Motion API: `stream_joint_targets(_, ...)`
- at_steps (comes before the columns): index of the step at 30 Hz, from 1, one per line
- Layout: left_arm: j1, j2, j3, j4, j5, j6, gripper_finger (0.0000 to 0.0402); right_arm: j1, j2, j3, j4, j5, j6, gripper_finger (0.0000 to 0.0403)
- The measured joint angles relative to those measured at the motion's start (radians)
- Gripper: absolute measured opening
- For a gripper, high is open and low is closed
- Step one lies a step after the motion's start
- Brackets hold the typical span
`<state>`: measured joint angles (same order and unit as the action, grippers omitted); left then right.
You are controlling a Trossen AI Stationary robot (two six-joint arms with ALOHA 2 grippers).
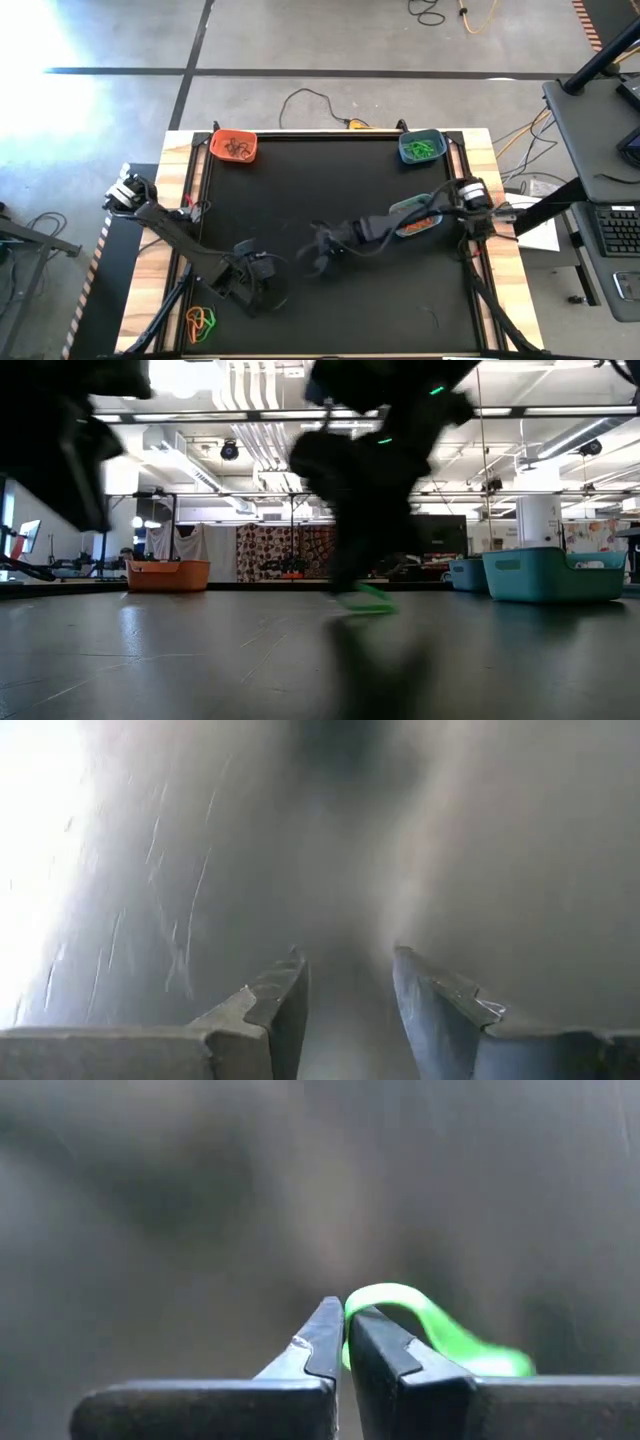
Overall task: Sort rubber bands into baskets
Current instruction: Put the green rubber band into the blue bin
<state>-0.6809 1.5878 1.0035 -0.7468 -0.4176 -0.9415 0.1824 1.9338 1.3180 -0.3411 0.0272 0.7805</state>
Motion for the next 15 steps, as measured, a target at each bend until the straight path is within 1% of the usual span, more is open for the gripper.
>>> stream_joint_targets(2, -0.040, -0.001, 0.000, -0.039, -0.003, -0.081, 0.0133, -0.037, 0.031, 0.035, 0.085, -0.007, -0.069, 0.0009)
stream_joint_targets(5, -0.102, 0.001, 0.000, -0.048, -0.043, -0.204, 0.0133, -0.076, 0.088, 0.113, 0.116, -0.031, -0.171, 0.0009)
stream_joint_targets(8, -0.146, 0.007, -0.001, -0.043, -0.100, -0.324, 0.0133, -0.094, 0.152, 0.194, 0.075, -0.033, -0.230, 0.0009)
stream_joint_targets(11, -0.163, 0.013, -0.002, -0.035, -0.146, -0.420, 0.0133, -0.095, 0.202, 0.269, -0.002, -0.034, -0.279, 0.0012)
stream_joint_targets(15, -0.163, 0.022, -0.002, -0.021, -0.163, -0.436, 0.0133, -0.093, 0.238, 0.333, -0.106, -0.024, -0.288, 0.0012)
